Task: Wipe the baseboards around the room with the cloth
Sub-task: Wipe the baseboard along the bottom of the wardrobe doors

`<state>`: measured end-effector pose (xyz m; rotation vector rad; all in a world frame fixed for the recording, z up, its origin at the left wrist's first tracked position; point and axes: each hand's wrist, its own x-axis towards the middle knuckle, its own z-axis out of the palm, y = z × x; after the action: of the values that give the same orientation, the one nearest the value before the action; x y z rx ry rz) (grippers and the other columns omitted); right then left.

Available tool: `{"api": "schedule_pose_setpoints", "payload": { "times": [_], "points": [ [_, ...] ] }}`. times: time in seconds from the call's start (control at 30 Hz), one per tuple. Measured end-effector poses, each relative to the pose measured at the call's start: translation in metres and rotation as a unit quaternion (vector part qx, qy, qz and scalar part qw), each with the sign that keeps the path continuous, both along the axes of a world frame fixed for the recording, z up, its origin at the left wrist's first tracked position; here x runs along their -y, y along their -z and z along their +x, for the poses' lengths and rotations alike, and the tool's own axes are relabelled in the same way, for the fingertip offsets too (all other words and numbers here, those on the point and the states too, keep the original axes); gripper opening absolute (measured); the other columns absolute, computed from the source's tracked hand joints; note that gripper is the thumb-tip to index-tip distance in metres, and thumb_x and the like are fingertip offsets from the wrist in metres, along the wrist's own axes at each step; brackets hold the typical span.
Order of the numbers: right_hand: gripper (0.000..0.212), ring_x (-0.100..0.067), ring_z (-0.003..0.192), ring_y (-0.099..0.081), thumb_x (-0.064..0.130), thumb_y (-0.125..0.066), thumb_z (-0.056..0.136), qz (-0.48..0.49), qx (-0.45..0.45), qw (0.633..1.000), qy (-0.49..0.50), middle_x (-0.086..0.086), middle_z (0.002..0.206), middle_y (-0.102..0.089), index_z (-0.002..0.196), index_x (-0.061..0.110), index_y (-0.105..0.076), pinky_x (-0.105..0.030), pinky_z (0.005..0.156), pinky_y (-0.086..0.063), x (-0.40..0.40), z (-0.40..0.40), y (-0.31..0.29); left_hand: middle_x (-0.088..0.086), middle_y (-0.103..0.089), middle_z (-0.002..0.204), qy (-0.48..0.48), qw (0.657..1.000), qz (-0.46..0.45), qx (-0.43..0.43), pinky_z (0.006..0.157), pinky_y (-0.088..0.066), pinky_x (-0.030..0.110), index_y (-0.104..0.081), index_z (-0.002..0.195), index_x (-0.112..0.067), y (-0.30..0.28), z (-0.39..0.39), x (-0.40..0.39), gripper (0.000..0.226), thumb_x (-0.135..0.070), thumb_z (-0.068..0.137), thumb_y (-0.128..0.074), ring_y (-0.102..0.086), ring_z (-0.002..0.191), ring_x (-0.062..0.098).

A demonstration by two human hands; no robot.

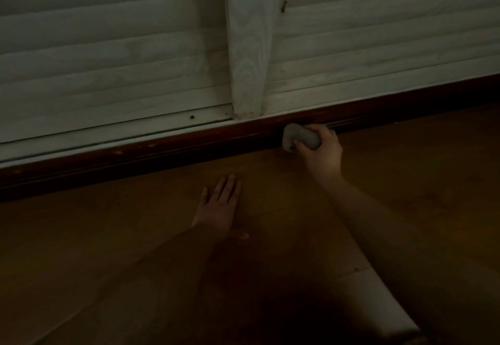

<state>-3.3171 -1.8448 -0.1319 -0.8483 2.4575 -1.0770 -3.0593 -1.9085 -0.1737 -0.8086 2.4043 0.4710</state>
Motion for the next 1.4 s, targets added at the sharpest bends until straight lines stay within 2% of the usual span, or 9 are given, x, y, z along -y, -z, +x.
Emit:
{"api": "schedule_pose_setpoints", "payload": {
  "times": [0.13,0.27,0.37,0.53,0.77,0.93,1.0,1.1,1.4],
  "points": [
    [0.040,-0.026,0.108,-0.056,0.011,-0.075,0.083,0.031,-0.042,0.997,0.051,-0.011,0.120,-0.054,0.120,0.016,-0.061,-0.026,0.086,-0.038,-0.026,-0.059,-0.005,-0.001,0.040,0.155,0.000,1.000,-0.005,0.005,0.118,0.008,0.053,0.026,0.152,-0.021,0.002,0.000,0.000,0.132,-0.078,0.072,-0.062,0.029,0.146,0.021],
    [0.039,-0.029,0.109,-0.055,0.014,-0.073,0.085,0.061,-0.060,0.993,0.077,-0.013,0.124,-0.053,0.122,0.017,-0.060,-0.024,0.083,-0.037,-0.035,-0.095,-0.009,-0.002,0.042,0.152,-0.001,1.000,-0.008,0.004,0.119,0.007,0.053,0.027,0.152,-0.023,0.008,0.000,0.001,0.133,-0.080,0.070,-0.061,0.031,0.145,0.020],
    [0.040,-0.031,0.111,-0.056,0.014,-0.069,0.087,0.060,-0.024,0.984,0.166,-0.014,0.129,-0.051,0.125,0.015,-0.057,-0.030,0.085,-0.044,-0.040,-0.114,-0.011,-0.001,0.042,0.154,0.003,1.000,-0.010,0.011,0.120,0.007,0.054,0.030,0.150,-0.024,0.010,0.000,0.002,0.134,-0.083,0.069,-0.059,0.031,0.145,0.021],
    [0.043,-0.031,0.108,-0.058,0.019,-0.074,0.084,0.102,-0.031,0.990,0.093,-0.016,0.123,-0.056,0.124,0.017,-0.058,-0.033,0.083,-0.046,-0.071,-0.136,-0.012,-0.001,0.040,0.155,0.002,1.000,-0.011,0.007,0.121,0.006,0.054,0.033,0.147,-0.024,0.009,0.001,0.003,0.134,-0.086,0.068,-0.056,0.031,0.145,0.020],
    [0.050,-0.030,0.107,-0.060,0.023,-0.079,0.079,0.113,0.001,0.989,0.093,-0.014,0.122,-0.059,0.125,0.021,-0.059,-0.029,0.080,-0.044,-0.096,-0.131,-0.009,0.000,0.040,0.154,0.029,0.999,-0.025,0.024,0.121,0.001,0.053,0.031,0.149,-0.020,0.005,-0.011,0.000,0.137,-0.081,0.068,-0.062,0.024,0.149,0.022],
    [0.056,-0.030,0.111,-0.059,0.028,-0.078,0.081,0.104,-0.005,0.989,0.103,-0.013,0.126,-0.058,0.132,0.022,-0.057,-0.035,0.089,-0.048,-0.102,-0.125,-0.014,-0.004,0.038,0.154,0.157,0.987,-0.005,0.019,0.119,0.007,0.051,0.028,0.151,-0.024,-0.004,-0.047,0.009,0.145,-0.068,0.063,-0.078,0.026,0.146,0.020],
    [0.057,-0.030,0.113,-0.058,0.028,-0.077,0.082,0.100,0.005,0.988,0.121,-0.013,0.128,-0.058,0.134,0.020,-0.056,-0.039,0.094,-0.049,-0.106,-0.115,-0.009,-0.005,0.038,0.155,0.185,0.983,-0.005,-0.002,0.119,0.008,0.047,0.028,0.151,-0.028,-0.004,-0.064,0.006,0.138,-0.071,0.067,-0.073,0.027,0.146,0.018],
    [0.055,-0.027,0.114,-0.057,0.027,-0.075,0.085,0.081,0.030,0.988,0.130,-0.010,0.130,-0.055,0.135,0.020,-0.054,-0.033,0.090,-0.047,-0.117,-0.097,0.005,-0.006,0.031,0.160,0.129,0.990,0.011,-0.055,0.120,0.003,0.045,0.025,0.153,-0.031,0.000,-0.087,-0.009,0.123,-0.079,0.076,-0.057,0.023,0.148,0.016],
    [0.050,-0.015,0.108,-0.053,0.030,-0.075,0.085,0.021,0.055,0.988,0.144,0.000,0.123,-0.053,0.131,0.025,-0.055,-0.027,0.086,-0.044,-0.146,-0.064,0.025,-0.006,0.024,0.162,0.178,0.981,-0.003,-0.076,0.121,0.003,0.043,0.018,0.155,-0.027,-0.002,-0.147,-0.035,0.117,-0.079,0.079,-0.054,0.018,0.150,0.015]
  ]
}}
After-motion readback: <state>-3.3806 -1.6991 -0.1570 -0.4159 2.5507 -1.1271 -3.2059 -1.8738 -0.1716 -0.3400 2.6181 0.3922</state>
